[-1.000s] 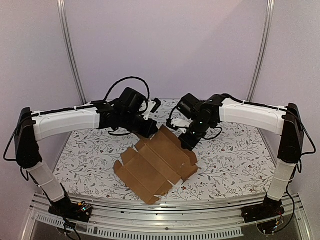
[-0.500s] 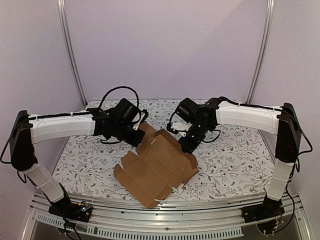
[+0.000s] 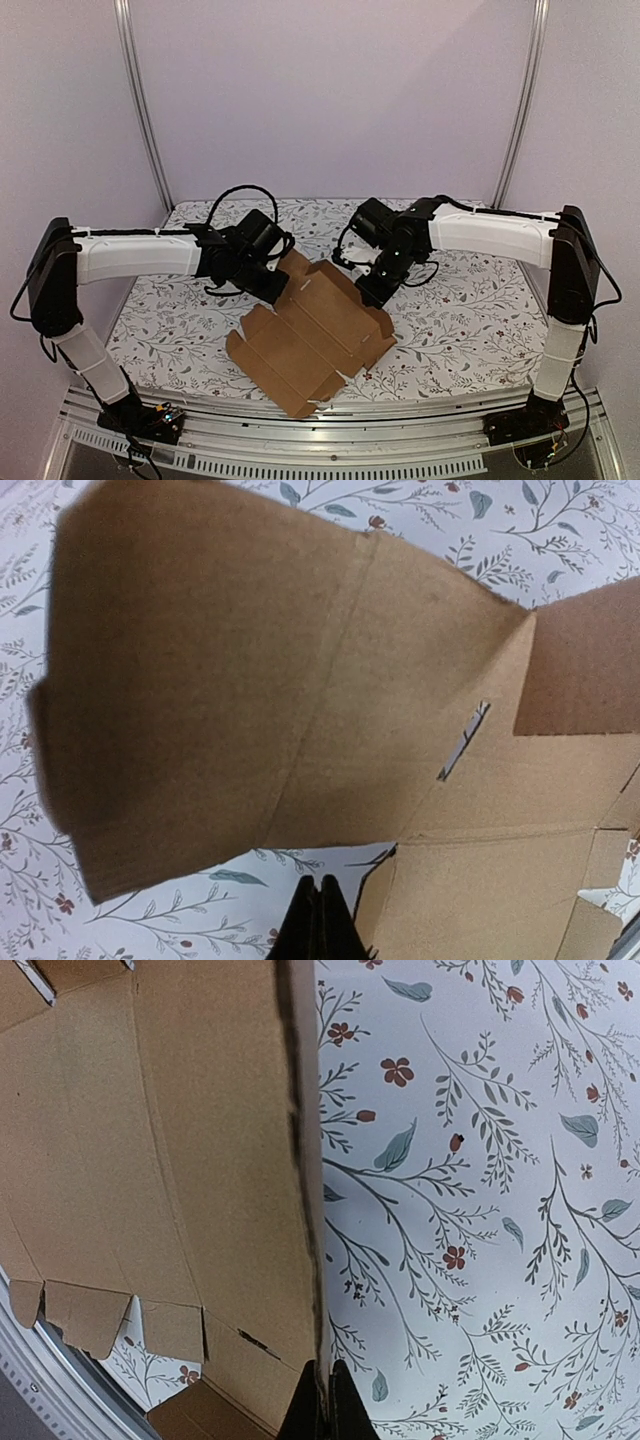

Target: Fold the paper box

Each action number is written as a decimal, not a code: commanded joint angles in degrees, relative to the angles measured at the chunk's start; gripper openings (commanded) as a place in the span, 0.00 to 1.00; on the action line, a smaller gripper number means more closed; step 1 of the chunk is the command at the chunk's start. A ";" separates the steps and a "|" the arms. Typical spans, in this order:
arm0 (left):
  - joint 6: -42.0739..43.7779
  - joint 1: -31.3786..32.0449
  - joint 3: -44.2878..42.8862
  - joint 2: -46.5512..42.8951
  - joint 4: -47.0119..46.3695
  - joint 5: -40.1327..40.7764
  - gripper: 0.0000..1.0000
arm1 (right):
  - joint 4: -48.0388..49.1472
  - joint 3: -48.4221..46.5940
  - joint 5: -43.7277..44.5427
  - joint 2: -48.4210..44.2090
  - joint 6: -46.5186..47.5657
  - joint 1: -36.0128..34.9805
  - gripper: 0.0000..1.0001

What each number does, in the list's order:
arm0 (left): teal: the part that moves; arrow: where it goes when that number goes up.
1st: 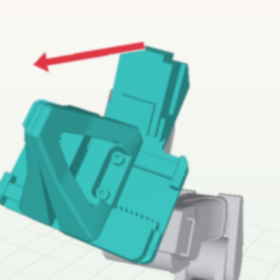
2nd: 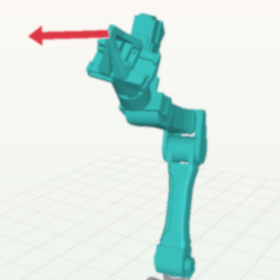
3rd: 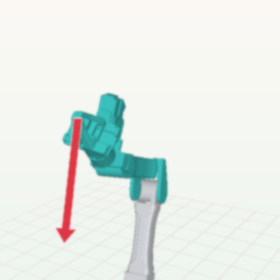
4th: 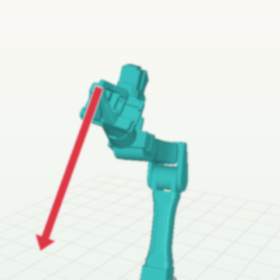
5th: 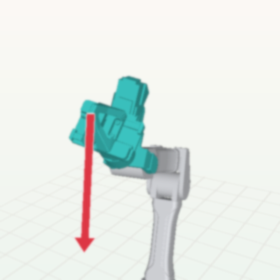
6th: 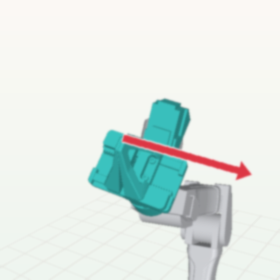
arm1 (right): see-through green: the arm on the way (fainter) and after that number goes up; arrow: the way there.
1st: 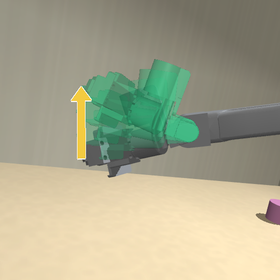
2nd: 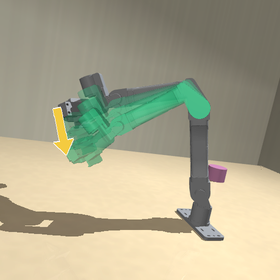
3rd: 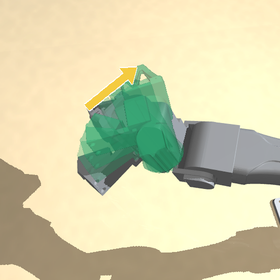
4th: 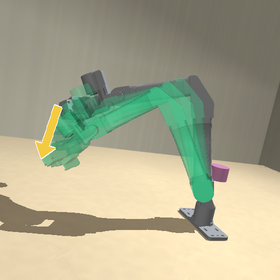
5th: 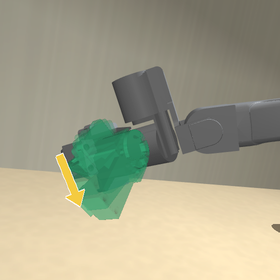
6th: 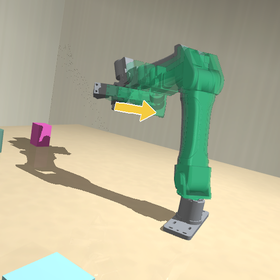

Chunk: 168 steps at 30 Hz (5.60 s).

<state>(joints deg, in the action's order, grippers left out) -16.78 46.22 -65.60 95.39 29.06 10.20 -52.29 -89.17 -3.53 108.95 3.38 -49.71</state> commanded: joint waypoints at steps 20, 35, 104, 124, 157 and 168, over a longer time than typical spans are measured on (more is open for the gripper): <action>-2.24 4.03 2.30 6.27 -2.27 -9.05 0.00 | 1.45 -0.54 -0.16 2.18 -2.58 0.06 0.00; -2.15 5.46 2.28 1.31 -2.78 -5.75 0.00 | 1.51 0.72 1.66 1.47 -2.00 -0.19 0.00; -5.83 -11.77 29.69 -4.63 -52.79 -41.50 0.25 | 43.65 26.66 49.09 -8.65 38.63 -12.39 0.00; -2.65 -5.45 27.75 -4.15 -49.80 -36.83 0.26 | 45.59 26.60 52.81 -7.27 40.85 -14.77 0.00; 1.00 6.22 26.23 -2.95 -47.60 -18.18 0.26 | 42.62 25.09 62.19 -3.08 37.35 -19.82 0.00; 1.09 8.81 28.38 -6.76 -46.67 -7.75 0.26 | 41.08 26.20 65.63 -2.89 34.79 -22.09 0.00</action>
<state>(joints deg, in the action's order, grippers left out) -16.14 53.63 -38.09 90.43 -18.28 -2.66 -10.07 -63.26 59.99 104.51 40.82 -70.83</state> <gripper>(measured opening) 0.263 0.006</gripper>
